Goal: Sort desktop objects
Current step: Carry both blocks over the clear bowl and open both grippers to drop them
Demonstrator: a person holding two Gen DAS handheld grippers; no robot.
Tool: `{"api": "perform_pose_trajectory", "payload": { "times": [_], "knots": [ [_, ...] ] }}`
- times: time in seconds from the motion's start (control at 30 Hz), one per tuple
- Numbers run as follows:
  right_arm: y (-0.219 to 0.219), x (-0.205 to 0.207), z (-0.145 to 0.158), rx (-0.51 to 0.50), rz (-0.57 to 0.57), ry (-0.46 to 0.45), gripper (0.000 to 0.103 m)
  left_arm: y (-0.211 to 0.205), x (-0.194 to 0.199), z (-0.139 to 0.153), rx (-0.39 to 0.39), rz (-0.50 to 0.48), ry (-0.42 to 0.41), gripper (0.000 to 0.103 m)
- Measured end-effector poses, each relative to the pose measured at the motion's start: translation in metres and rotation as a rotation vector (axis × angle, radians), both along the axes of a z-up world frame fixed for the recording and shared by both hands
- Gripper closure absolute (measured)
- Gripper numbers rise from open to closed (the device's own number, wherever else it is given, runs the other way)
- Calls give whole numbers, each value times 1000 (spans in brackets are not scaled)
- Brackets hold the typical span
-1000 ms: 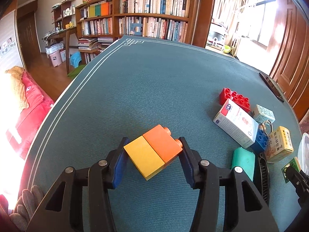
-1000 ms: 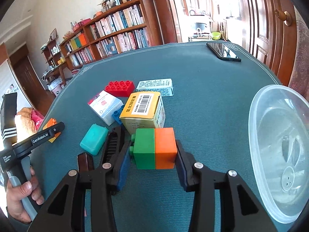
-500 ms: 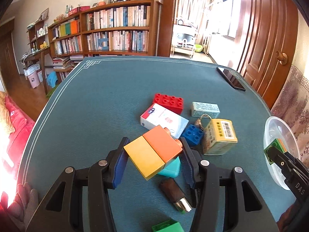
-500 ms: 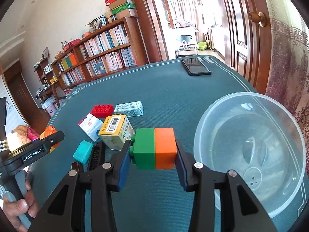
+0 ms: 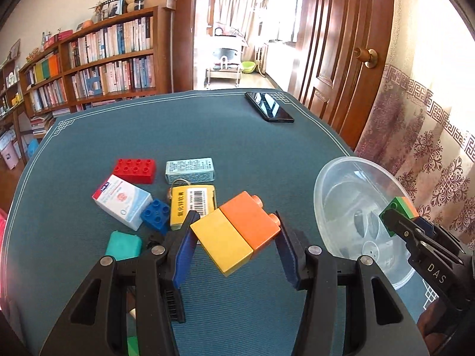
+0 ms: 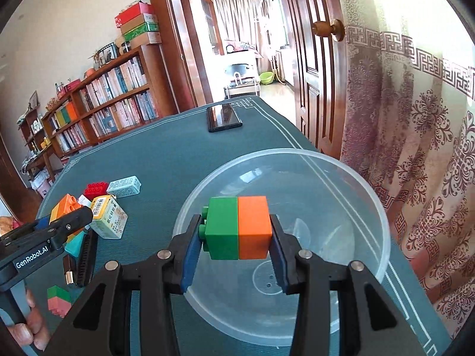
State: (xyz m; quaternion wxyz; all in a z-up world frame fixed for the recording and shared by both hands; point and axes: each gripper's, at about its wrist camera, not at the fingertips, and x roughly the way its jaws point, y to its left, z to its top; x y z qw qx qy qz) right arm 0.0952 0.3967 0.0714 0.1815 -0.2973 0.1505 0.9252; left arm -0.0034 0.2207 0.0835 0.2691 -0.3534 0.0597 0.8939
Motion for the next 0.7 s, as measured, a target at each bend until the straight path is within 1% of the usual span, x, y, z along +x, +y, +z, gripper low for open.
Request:
{"api": "perform_pose_trajectory", "payload": {
  "times": [0.1, 0.3, 0.4, 0.53, 0.57, 0.6, 0.67, 0.7],
  "knots": [
    [20, 7, -1, 3, -28, 2, 56, 20, 5, 1, 2, -37, -5, 49],
    [44, 15, -1, 10, -64, 2, 56, 54, 17, 4, 4, -97, -13, 49],
    [54, 18, -2, 2, -82, -3, 56, 69, 21, 3, 4, -126, -15, 49],
    [62, 20, -7, -4, -97, -21, 56, 86, 26, -1, 12, -175, -41, 49],
    [64, 20, -8, -8, -101, -26, 56, 91, 27, -3, 13, -189, -52, 44],
    [66, 20, -9, -11, -107, -30, 56, 95, 27, -5, 13, -202, -65, 31],
    [68, 20, -12, -20, -117, -36, 56, 99, 29, -8, 17, -216, -75, 19],
    [69, 20, -13, -21, -121, -36, 52, 100, 30, -8, 16, -219, -76, 19]
  ]
}}
